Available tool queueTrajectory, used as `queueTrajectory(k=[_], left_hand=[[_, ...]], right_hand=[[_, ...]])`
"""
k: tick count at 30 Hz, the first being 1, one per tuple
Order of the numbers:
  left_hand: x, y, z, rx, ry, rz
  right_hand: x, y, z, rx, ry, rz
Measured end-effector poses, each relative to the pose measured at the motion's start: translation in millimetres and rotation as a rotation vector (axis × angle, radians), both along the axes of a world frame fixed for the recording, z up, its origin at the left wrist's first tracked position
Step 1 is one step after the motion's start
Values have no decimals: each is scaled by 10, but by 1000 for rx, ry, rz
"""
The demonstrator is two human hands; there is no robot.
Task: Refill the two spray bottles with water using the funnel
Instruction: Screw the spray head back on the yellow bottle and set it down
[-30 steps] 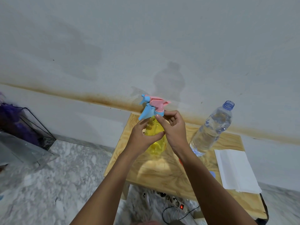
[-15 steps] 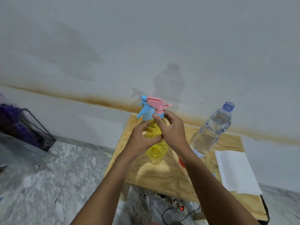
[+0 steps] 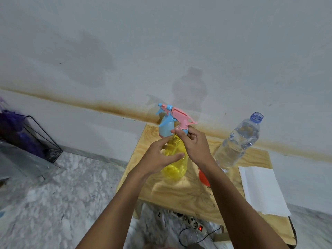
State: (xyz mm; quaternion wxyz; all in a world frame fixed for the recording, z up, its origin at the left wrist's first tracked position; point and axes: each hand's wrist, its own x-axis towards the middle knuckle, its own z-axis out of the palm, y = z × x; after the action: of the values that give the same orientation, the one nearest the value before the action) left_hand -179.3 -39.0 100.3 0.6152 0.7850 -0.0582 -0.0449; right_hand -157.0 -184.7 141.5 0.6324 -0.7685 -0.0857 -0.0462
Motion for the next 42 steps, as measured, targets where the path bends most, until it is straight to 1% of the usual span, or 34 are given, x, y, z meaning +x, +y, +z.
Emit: queueTrajectory(k=[2,4,8,11,13,15,17,19,21,24,26,27,31,34,35,37,42], left_hand=[[-1,0,-12,-17,14,-16],[-2,11,-11,-34,46,-44],[-9,19,-12,-79,143,-173],[-26,-64,-80,-97,202,-227],[-35,-116,-124,-117,216,-217],[-41,-135,-171,-96,226,-217],[-42,-113,-226,-86,253,-205],[-19,-30,-358,-88,323,-146],[10,64,-521,-87,410,-41],[67,103,-774,54,426,199],[155,90,-983,191,407,375],[207,77,-1086,266,401,416],[383,45,-1396,523,443,408],[438,32,-1520,805,472,333],[440,19,-1555,871,466,313],[427,-6,-1628,919,449,306],[425,-21,-1681,891,443,328]], right_hand=[[-6,-17,-9,-44,-12,-12],[-9,-54,10,-29,-3,16],[17,-189,91,113,117,217],[84,-229,82,93,215,349],[133,-232,23,96,287,393],[154,-238,-25,113,348,369],[182,-269,-84,159,364,325],[229,-336,-150,162,349,293],[295,-389,-209,93,370,303],[431,-389,-351,-68,452,331],[503,-351,-469,-143,532,348],[535,-329,-536,-181,567,356],[674,-259,-817,-313,629,362],[775,-205,-971,-376,667,339],[800,-186,-1008,-387,681,337],[849,-139,-1059,-413,705,347],[956,-30,-1098,-393,721,381]])
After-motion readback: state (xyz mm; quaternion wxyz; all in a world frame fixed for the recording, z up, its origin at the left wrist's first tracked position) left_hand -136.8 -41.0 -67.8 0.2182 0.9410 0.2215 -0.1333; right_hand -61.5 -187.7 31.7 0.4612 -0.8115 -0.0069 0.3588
